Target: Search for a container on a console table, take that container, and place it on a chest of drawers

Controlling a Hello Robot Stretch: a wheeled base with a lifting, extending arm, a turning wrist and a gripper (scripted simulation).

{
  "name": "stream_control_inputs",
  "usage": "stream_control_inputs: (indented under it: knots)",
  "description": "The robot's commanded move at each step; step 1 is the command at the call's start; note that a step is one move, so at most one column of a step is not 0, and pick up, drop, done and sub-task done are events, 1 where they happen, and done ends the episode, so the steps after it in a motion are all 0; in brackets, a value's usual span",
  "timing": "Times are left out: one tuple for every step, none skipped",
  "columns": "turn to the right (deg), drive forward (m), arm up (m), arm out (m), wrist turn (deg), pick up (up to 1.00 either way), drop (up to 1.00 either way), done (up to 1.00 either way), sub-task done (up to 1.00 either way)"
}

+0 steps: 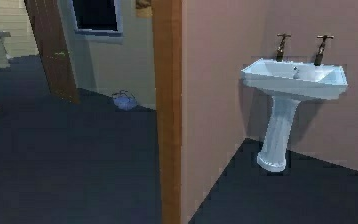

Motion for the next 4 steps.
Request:
stream_control_inputs:
  knots:
    - [0.0, 0.45, 0.00, 0.00, 0.0, 0.00, 0.00, 0.00, 0.00]
    - [-45.0, 0.00, 0.00, 0.00, 0.0, 0.00, 0.00, 0.00, 0.00]
    - [-9.0, 0.00, 0.00, 0.00, 0.0, 0.00, 0.00, 0.00, 0.00]
    - [0.0, 0.50, 0.00, 0.00, 0.0, 0.00, 0.00, 0.00, 0.00]
